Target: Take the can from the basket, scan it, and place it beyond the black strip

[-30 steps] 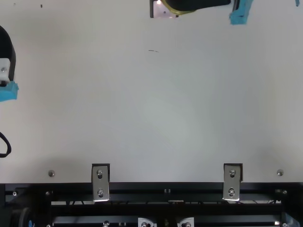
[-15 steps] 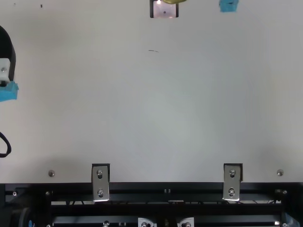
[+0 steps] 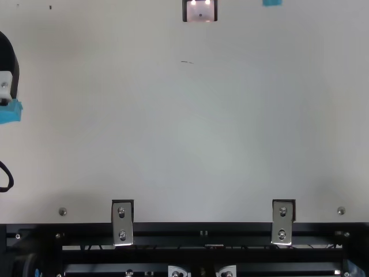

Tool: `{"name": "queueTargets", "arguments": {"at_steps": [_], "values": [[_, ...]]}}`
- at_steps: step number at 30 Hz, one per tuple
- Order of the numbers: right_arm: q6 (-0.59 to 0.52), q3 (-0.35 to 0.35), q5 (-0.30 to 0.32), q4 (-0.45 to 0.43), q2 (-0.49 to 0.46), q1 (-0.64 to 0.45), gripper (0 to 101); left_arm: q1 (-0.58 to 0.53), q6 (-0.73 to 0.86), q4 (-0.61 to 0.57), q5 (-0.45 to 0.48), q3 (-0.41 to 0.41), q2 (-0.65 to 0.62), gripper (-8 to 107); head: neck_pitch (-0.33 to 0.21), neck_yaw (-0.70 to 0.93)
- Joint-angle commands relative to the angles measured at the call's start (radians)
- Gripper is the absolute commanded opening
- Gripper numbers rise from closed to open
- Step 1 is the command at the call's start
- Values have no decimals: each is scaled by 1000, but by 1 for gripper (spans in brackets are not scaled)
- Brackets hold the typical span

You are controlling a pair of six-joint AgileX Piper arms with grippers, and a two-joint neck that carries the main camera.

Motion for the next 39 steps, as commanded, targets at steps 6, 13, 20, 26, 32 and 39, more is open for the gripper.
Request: {"name": "queueTargets", "arguments": {"at_steps": [6, 13, 20, 26, 32, 39], "values": [[6, -21, 5, 18, 25, 7, 0, 0, 0, 0, 0, 0, 0, 90, -3, 13], [10, -34, 5, 28, 45, 16, 0, 0, 0, 0, 0, 0, 0, 90, -3, 13], [14, -40, 5, 32, 58, 23, 0, 0, 0, 0, 0, 0, 0, 90, -3, 13], [17, -41, 5, 32, 65, 27, 0, 0, 0, 0, 0, 0, 0, 90, -3, 13], [20, -39, 5, 32, 70, 30, 0, 0, 0, 0, 0, 0, 0, 90, -3, 13], [23, -36, 7, 31, 75, 31, 0, 0, 0, 0, 0, 0, 0, 90, -3, 13]]}}
